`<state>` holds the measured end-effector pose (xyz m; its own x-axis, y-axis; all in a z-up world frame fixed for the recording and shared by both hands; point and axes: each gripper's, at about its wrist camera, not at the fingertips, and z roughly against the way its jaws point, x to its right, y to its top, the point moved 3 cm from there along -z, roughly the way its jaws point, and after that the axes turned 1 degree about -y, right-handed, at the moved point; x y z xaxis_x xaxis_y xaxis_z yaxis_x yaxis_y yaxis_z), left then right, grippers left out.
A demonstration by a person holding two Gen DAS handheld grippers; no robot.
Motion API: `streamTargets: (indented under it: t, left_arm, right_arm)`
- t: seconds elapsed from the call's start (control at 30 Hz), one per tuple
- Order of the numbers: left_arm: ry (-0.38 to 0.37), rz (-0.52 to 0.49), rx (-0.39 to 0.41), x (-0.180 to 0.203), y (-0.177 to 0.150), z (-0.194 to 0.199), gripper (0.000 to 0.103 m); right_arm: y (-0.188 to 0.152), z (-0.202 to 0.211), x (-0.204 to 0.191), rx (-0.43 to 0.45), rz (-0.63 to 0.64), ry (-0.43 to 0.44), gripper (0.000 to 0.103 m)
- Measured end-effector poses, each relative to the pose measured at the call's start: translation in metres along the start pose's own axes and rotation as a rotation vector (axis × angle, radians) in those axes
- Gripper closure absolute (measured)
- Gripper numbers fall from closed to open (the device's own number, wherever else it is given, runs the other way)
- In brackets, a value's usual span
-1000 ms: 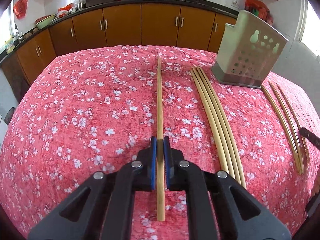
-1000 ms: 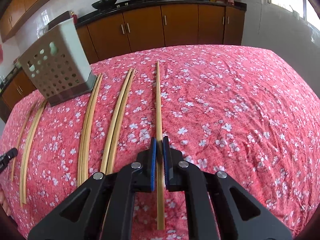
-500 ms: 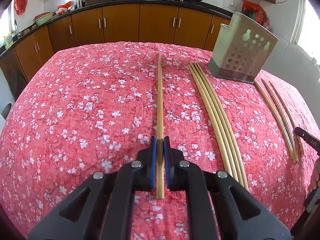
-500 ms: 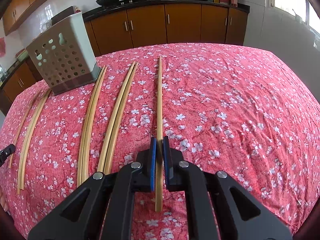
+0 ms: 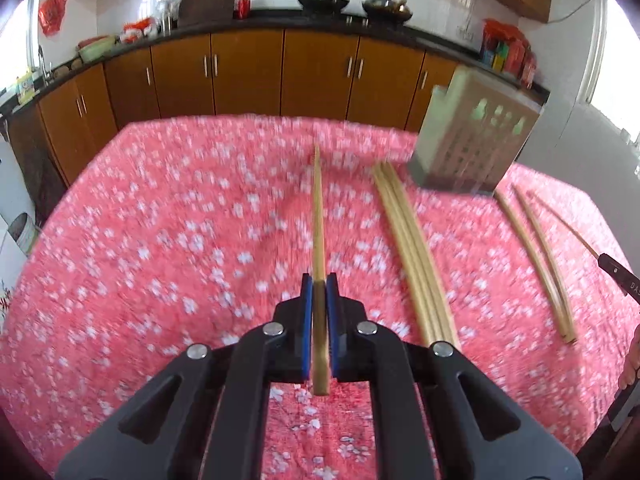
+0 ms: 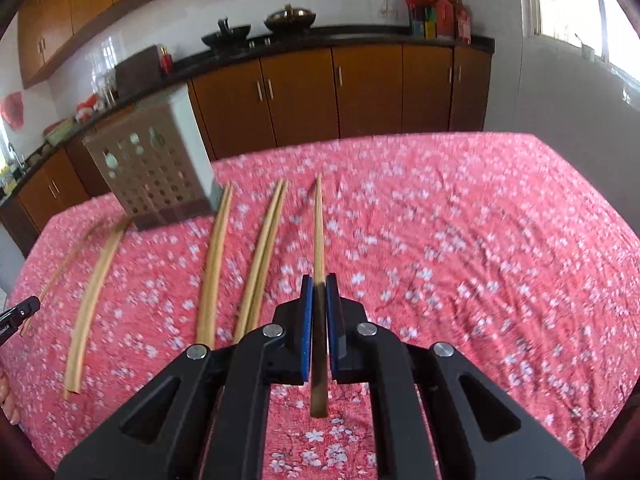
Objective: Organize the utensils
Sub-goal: 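Lift the held chopsticks upright with both tools and carry them above the grey holder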
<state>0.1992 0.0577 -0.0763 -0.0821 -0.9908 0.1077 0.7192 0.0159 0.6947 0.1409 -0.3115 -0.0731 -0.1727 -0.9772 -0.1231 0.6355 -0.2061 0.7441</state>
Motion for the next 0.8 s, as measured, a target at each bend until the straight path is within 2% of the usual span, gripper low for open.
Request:
streamTargets:
  t: [0.43,0.57,0.8]
  left_arm:
    - [-0.032,0.037,0.255,0.007,0.057,0.080,0.095]
    - [-0.022,0.038,0.293,0.005,0.071,0.090,0.095]
    - [0.017,0.020,0.313,0.006,0.095,0.089,0.095]
  right_arm:
    - [0.044,0.055,0.000,0.199,-0.026,0.037,0.096]
    - [0.057,0.062,-0.002,0.240,-0.018,0.043,0.096]
    - [0.079,0.064,-0.006,0.273,-0.014,0.034,0.096]
